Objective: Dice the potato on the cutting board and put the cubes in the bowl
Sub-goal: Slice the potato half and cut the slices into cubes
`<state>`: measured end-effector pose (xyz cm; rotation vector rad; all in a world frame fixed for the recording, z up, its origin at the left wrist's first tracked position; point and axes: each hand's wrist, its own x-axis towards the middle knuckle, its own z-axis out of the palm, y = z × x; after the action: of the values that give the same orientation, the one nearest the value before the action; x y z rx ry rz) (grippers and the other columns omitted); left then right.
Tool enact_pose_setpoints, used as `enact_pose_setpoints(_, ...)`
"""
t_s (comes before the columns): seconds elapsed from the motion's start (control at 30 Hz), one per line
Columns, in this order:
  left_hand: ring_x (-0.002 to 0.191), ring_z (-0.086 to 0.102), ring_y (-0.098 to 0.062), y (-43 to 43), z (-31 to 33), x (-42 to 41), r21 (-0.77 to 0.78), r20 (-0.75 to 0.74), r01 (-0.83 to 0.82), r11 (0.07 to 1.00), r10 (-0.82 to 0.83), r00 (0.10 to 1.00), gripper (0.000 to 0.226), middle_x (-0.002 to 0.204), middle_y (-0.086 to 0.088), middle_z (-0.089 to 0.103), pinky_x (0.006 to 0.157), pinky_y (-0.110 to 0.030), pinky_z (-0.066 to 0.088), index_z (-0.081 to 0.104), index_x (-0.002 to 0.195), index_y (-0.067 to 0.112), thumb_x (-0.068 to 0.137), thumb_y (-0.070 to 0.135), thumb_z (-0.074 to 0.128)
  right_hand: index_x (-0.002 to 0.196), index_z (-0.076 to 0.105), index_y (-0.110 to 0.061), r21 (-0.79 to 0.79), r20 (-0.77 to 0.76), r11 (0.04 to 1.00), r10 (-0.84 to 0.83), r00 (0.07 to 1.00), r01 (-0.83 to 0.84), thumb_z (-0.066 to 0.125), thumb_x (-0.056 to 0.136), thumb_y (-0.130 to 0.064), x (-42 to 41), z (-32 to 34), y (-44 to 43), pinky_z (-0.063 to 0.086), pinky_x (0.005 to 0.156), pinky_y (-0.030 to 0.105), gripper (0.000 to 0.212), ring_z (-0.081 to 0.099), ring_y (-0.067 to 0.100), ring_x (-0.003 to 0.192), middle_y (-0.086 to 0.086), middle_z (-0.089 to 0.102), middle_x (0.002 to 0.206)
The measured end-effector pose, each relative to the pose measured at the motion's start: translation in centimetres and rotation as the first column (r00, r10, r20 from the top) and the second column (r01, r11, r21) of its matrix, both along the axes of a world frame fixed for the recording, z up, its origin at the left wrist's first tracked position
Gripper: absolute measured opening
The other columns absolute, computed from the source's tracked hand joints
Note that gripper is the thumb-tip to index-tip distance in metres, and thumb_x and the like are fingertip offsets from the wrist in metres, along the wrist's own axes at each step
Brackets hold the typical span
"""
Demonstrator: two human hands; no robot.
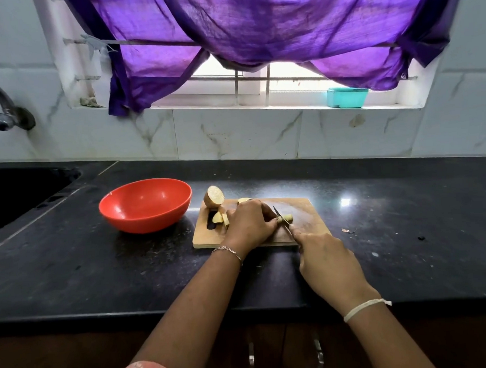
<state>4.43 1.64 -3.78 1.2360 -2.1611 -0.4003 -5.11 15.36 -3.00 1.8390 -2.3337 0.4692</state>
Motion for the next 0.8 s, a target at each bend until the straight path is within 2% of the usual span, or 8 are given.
enact_pose_setpoints(0.17, 0.100, 0.061, -0.014, -0.2, 0.1, 0.2, 0.050, -0.022, 0.035, 0.998, -0.034, 0.999, 0.023, 0.101, 0.009, 0.070, 0.095, -0.041, 0.045, 0.074, 0.104, 0.026, 0.083, 0.037, 0.071, 0.144, 0.036, -0.043, -0.129, 0.134, 0.991, 0.000, 0.991, 0.017, 0.042, 0.096, -0.017, -0.2, -0.9, 0.7, 0.048, 0.078, 0.038, 0.055, 0.061, 0.030, 0.101, 0.008, 0.065, 0.111)
enact_pose_setpoints(0.23, 0.097, 0.062, -0.014, -0.3, 0.2, 0.2, 0.053, -0.036, 0.025, 0.998, -0.024, 0.999, 0.020, 0.099, 0.008, 0.071, 0.093, -0.039, 0.048, 0.075, 0.102, 0.025, 0.083, 0.032, 0.073, 0.145, 0.035, -0.044, -0.156, 0.140, 0.988, 0.027, 0.990, -0.005, 0.041, 0.097, -0.019, -0.3, -1.0, 1.0, 0.048, 0.077, 0.039, 0.054, 0.061, 0.031, 0.099, 0.009, 0.066, 0.110)
enact_pose_setpoints(0.4, 0.091, 0.065, -0.014, -0.5, 0.1, 0.2, 0.047, -0.076, 0.012, 0.999, -0.009, 0.997, 0.012, 0.091, 0.005, 0.074, 0.087, -0.036, 0.052, 0.078, 0.091, 0.023, 0.080, 0.025, 0.075, 0.148, 0.026, -0.045, -0.094, 0.040, 0.995, 0.027, 0.999, -0.023, 0.039, 0.099, -0.024, 0.2, -0.7, 1.1, 0.049, 0.079, 0.038, 0.055, 0.061, 0.029, 0.101, 0.007, 0.064, 0.113)
enact_pose_setpoints(0.63, 0.091, 0.064, -0.014, -0.6, 0.1, 0.1, 0.027, -0.063, 0.008, 1.000, -0.006, 0.998, 0.011, 0.091, 0.006, 0.074, 0.086, -0.035, 0.052, 0.078, 0.089, 0.024, 0.079, 0.029, 0.075, 0.152, 0.022, -0.031, 0.016, -0.149, 1.000, -0.014, 0.989, 0.016, 0.038, 0.098, -0.011, 1.1, -0.7, 0.5, 0.051, 0.077, 0.035, 0.059, 0.062, 0.023, 0.102, 0.002, 0.062, 0.114)
enact_pose_setpoints(0.73, 0.090, 0.064, -0.014, -0.5, 0.1, 0.2, 0.029, -0.066, -0.001, 1.000, 0.003, 0.998, 0.012, 0.091, 0.006, 0.074, 0.086, -0.035, 0.052, 0.078, 0.090, 0.024, 0.080, 0.029, 0.075, 0.152, 0.020, -0.027, 0.036, -0.164, 0.999, -0.013, 0.986, 0.020, 0.036, 0.096, -0.006, 1.4, -0.4, 0.1, 0.051, 0.078, 0.035, 0.062, 0.062, 0.024, 0.104, 0.003, 0.061, 0.116)
enact_pose_setpoints(0.8, 0.090, 0.064, -0.014, -0.3, 0.1, 0.2, 0.025, -0.063, 0.001, 1.000, 0.001, 0.998, 0.012, 0.090, 0.005, 0.074, 0.085, -0.036, 0.052, 0.078, 0.090, 0.024, 0.080, 0.030, 0.075, 0.152, 0.023, -0.030, 0.030, -0.116, 0.999, -0.007, 0.993, 0.011, 0.037, 0.097, -0.010, 1.1, -0.4, 0.0, 0.050, 0.079, 0.035, 0.060, 0.060, 0.024, 0.105, 0.003, 0.060, 0.117)
